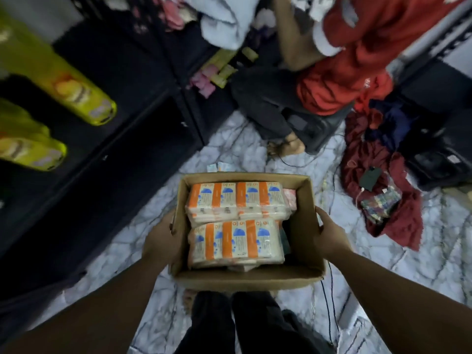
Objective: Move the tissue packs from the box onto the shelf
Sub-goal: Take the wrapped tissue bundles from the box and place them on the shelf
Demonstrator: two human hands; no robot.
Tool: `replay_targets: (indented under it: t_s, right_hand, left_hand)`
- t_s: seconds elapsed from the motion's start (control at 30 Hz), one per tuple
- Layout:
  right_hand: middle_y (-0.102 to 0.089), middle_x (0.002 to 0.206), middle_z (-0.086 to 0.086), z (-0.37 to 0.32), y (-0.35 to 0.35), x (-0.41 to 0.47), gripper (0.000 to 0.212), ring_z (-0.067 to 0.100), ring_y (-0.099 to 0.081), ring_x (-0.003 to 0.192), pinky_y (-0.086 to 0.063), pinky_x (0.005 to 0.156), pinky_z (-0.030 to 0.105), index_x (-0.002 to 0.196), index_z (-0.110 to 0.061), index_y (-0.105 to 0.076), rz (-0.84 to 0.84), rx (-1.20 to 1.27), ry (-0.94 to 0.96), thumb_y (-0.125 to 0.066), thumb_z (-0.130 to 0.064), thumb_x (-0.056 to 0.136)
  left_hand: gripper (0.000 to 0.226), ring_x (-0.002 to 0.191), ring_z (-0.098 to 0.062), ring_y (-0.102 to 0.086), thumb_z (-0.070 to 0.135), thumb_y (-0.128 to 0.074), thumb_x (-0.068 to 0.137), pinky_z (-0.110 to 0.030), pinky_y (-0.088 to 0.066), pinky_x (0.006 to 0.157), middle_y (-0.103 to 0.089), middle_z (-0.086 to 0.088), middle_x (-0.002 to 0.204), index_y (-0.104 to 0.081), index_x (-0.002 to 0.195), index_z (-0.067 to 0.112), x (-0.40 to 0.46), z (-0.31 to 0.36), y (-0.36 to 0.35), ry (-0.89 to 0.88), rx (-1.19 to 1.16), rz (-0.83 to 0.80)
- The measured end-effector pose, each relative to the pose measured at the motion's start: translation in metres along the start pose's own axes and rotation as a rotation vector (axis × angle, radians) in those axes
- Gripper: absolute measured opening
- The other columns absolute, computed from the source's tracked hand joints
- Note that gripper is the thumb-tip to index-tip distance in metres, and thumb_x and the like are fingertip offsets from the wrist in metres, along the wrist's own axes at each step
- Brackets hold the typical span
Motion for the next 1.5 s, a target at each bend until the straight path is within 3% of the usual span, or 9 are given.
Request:
replay_targets:
  t_s: [0.17, 0.5, 0.6, 0.77, 0.97, 1.17, 1.3, 1.43, 1.5]
  right_hand:
    - [-0.063, 0.089, 0.005, -0.103, -0.046, -0.005, 0.061, 0.027, -0.057, 0.078, -0.041, 0.061, 0.033, 0.154, -0.038, -0.035, -0.032, -0.178, 0.19, -0.048, -0.017, 0.098]
    - [-0.066, 0.088, 0.008, -0.226, -0.189, -0.012, 0.068, 0.03, -0.061, 0.081, -0.046, 0.065, 0.035, 0.152, -0.042, -0.034, -0.118, -0.344, 0.36, -0.044, -0.012, 0.093]
    - [-0.066, 0.082, 0.007, -0.245, -0.226, -0.007, 0.069, 0.03, -0.063, 0.08, -0.054, 0.071, 0.041, 0.152, -0.045, -0.032, -0.135, -0.401, 0.41, -0.045, -0.015, 0.092]
    - [-0.066, 0.081, 0.006, -0.27, -0.276, 0.008, 0.069, 0.03, -0.06, 0.08, -0.05, 0.071, 0.038, 0.153, -0.04, -0.034, -0.21, -0.449, 0.492, -0.046, -0.009, 0.093]
    - [-0.065, 0.078, 0.004, -0.28, -0.326, 0.037, 0.07, 0.028, -0.061, 0.079, -0.051, 0.071, 0.038, 0.156, -0.038, -0.033, -0.253, -0.493, 0.555, -0.046, -0.006, 0.095]
    - [-0.064, 0.083, 0.007, -0.265, -0.348, 0.048, 0.065, 0.031, -0.06, 0.08, -0.05, 0.072, 0.04, 0.153, -0.034, -0.034, -0.244, -0.459, 0.611, -0.047, -0.006, 0.095]
    - [-0.063, 0.081, 0.0, -0.257, -0.345, 0.04, 0.067, 0.032, -0.063, 0.088, -0.045, 0.074, 0.036, 0.155, -0.035, -0.033, -0.263, -0.431, 0.578, -0.05, -0.009, 0.096]
    - [-0.062, 0.12, 0.017, -0.28, -0.332, 0.013, 0.055, 0.039, -0.057, 0.115, -0.048, 0.091, 0.044, 0.145, -0.022, -0.046, -0.13, -0.395, 0.62, -0.065, -0.024, 0.094]
    - [-0.06, 0.124, 0.015, -0.29, -0.336, -0.003, 0.049, 0.037, -0.056, 0.117, -0.047, 0.091, 0.041, 0.134, -0.018, -0.056, -0.118, -0.383, 0.683, -0.071, -0.033, 0.09]
  left_hand:
    - [0.042, 0.117, -0.029, -0.062, 0.043, -0.05, 0.102, -0.038, -0.048, 0.088, -0.066, -0.002, 0.132, -0.046, 0.144, 0.039, -0.018, -0.099, 0.052, 0.146, -0.078, 0.076]
    - [0.043, 0.1, -0.034, -0.066, 0.038, -0.047, 0.103, -0.038, -0.048, 0.075, -0.071, -0.009, 0.114, -0.043, 0.146, 0.038, -0.044, -0.268, 0.102, 0.321, -0.173, 0.195]
    - [0.044, 0.098, -0.034, -0.067, 0.047, -0.046, 0.102, -0.041, -0.052, 0.076, -0.072, -0.006, 0.11, -0.04, 0.145, 0.044, -0.049, -0.302, 0.101, 0.381, -0.181, 0.239]
    - [0.046, 0.102, -0.034, -0.067, 0.052, -0.047, 0.101, -0.043, -0.054, 0.081, -0.072, -0.005, 0.113, -0.044, 0.144, 0.038, -0.049, -0.347, 0.075, 0.487, -0.258, 0.318]
    - [0.046, 0.105, -0.034, -0.066, 0.057, -0.041, 0.102, -0.037, -0.045, 0.074, -0.071, -0.005, 0.117, -0.044, 0.144, 0.038, -0.041, -0.383, 0.028, 0.58, -0.283, 0.36]
    - [0.039, 0.099, -0.03, -0.067, 0.054, -0.047, 0.101, -0.04, -0.052, 0.076, -0.07, 0.0, 0.107, -0.047, 0.136, 0.036, -0.044, -0.398, -0.003, 0.629, -0.354, 0.401]
    - [0.048, 0.108, -0.03, -0.066, 0.054, -0.047, 0.1, -0.035, -0.046, 0.077, -0.07, -0.004, 0.119, -0.042, 0.145, 0.036, -0.054, -0.394, -0.004, 0.687, -0.395, 0.37]
    - [0.048, 0.111, -0.027, -0.065, 0.045, -0.051, 0.101, -0.037, -0.053, 0.084, -0.069, -0.004, 0.123, -0.045, 0.146, 0.031, -0.061, -0.38, 0.021, 0.626, -0.37, 0.4]
    - [0.048, 0.115, -0.029, -0.061, 0.036, -0.059, 0.098, -0.04, -0.051, 0.091, -0.063, -0.008, 0.128, -0.047, 0.144, 0.025, -0.055, -0.368, 0.038, 0.505, -0.278, 0.427]
Point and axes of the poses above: each hand's wrist, its own x-axis towards the middle knuckle, its own y-axis out of the back of the hand, z = x × y, the point moved 5 cm from there along x, towards the middle knuckle
